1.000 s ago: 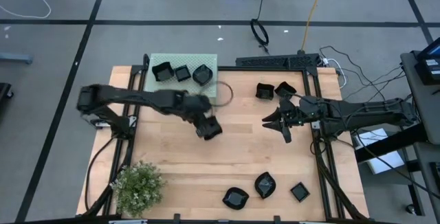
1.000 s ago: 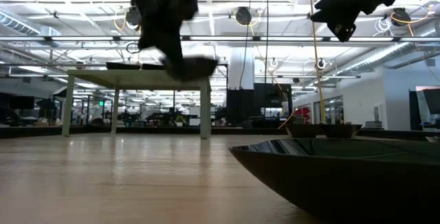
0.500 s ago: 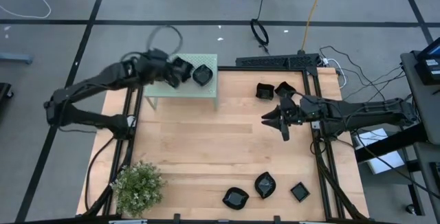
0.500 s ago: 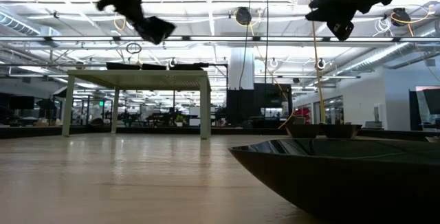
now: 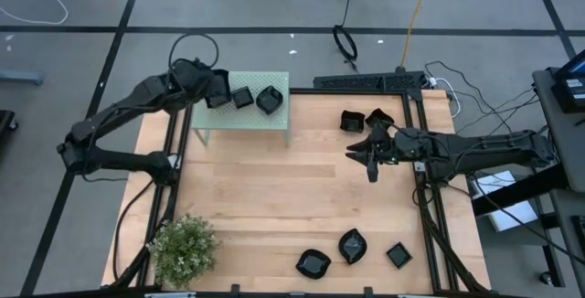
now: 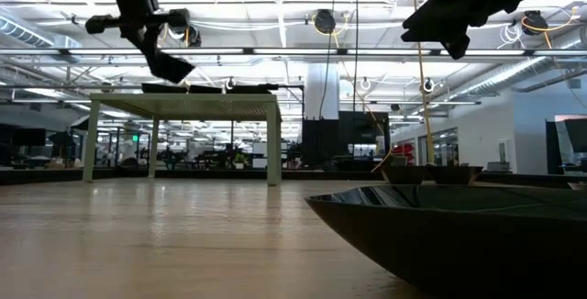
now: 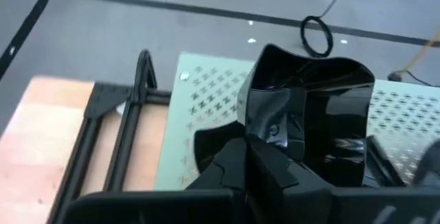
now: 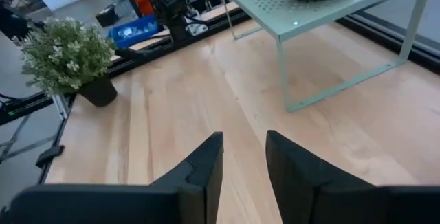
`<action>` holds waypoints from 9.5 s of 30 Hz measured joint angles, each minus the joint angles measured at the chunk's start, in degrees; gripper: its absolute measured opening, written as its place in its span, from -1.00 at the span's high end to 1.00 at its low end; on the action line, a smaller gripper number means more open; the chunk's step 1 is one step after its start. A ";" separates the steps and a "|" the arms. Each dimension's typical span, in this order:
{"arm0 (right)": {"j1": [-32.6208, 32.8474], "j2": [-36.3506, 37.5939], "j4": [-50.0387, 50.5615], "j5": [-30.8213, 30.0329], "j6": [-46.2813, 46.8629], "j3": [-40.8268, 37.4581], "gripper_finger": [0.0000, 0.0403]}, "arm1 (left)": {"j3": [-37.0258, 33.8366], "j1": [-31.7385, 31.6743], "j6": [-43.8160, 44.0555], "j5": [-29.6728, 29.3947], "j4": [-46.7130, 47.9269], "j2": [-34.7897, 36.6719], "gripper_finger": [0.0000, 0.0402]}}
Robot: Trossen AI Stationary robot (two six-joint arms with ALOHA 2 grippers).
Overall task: Pick & Place Mini shaped plates
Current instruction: Stack the bottom distorted square plate on top of the distorted square plate on the shelf, then stack the left distorted square plate on top of the distorted square plate on the shelf
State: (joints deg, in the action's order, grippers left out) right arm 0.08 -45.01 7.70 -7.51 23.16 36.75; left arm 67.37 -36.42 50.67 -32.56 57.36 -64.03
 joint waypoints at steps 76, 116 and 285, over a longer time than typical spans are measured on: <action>-24.86 -37.07 13.30 -2.80 -19.32 12.01 0.03 | -5.05 1.82 -35.97 33.89 -49.26 4.15 0.24; -3.88 -44.99 10.15 1.49 -28.41 12.48 1.00 | -5.04 4.45 -30.48 34.19 -51.07 4.13 0.24; -19.64 -13.75 -22.72 -17.68 -2.82 -1.18 0.38 | -5.05 0.01 -66.61 12.77 -5.52 -4.61 0.92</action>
State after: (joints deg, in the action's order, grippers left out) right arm -19.56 -58.76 -15.03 -25.19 20.34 35.57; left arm 62.33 -36.41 -15.94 -19.79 51.84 -68.64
